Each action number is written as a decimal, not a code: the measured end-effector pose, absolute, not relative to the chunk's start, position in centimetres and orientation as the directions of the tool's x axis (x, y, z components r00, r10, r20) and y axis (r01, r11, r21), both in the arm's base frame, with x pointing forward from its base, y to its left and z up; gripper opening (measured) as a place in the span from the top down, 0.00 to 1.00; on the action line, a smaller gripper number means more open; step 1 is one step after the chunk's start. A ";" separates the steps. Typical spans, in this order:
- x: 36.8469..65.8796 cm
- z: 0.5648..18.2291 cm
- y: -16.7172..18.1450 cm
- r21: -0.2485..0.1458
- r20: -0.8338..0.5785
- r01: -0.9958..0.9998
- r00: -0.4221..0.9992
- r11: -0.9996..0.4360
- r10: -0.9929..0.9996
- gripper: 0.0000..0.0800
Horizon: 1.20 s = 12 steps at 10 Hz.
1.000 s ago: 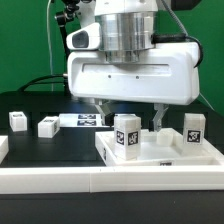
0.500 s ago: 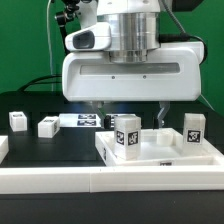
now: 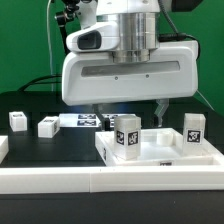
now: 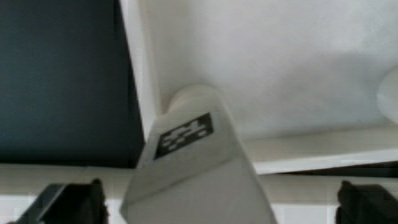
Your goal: Assemble square table
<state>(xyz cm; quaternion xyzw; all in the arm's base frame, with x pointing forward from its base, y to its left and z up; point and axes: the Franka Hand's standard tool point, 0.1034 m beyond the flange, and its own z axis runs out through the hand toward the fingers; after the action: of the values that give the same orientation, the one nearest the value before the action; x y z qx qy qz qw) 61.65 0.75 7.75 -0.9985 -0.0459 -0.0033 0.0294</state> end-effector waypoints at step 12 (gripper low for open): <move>61.7 7.8 0.3 -0.059 0.004 -0.011 1.000 -0.998 -0.011 0.64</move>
Offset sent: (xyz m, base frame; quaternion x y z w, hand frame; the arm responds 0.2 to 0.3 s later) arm 0.0012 -0.0006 0.0010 0.0027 0.0029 -0.1364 0.9907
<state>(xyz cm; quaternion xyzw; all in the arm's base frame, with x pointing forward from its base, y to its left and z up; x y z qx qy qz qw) 61.66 0.34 7.76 -0.9995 0.0053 -0.0022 0.0297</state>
